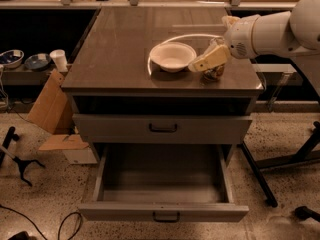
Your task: Pick orange can from middle drawer and place on counter
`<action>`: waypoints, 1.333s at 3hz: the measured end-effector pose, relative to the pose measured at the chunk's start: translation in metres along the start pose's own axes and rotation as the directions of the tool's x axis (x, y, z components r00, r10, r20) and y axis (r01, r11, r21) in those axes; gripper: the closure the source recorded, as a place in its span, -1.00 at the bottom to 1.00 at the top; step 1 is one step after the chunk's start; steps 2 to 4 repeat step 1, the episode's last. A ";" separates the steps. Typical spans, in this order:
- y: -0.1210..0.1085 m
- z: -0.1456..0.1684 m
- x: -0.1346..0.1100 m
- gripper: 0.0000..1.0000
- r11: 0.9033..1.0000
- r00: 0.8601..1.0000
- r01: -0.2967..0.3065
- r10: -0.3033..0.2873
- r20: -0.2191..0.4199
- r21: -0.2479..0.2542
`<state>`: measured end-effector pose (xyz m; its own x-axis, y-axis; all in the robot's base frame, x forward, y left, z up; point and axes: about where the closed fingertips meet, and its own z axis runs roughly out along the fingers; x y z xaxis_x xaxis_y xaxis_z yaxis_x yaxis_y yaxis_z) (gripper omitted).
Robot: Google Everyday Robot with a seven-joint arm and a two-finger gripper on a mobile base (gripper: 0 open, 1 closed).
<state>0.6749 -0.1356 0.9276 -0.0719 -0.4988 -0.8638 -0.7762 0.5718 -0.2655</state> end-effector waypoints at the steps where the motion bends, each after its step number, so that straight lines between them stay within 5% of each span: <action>1: 0.000 0.000 0.000 -1.00 1.000 1.000 0.000 0.000 0.000 0.000; 4: 0.000 0.000 0.000 -1.00 1.000 1.000 0.000 0.000 0.000 0.000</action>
Offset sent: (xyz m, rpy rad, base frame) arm 0.0000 0.0000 0.0000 0.0000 0.0000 0.0000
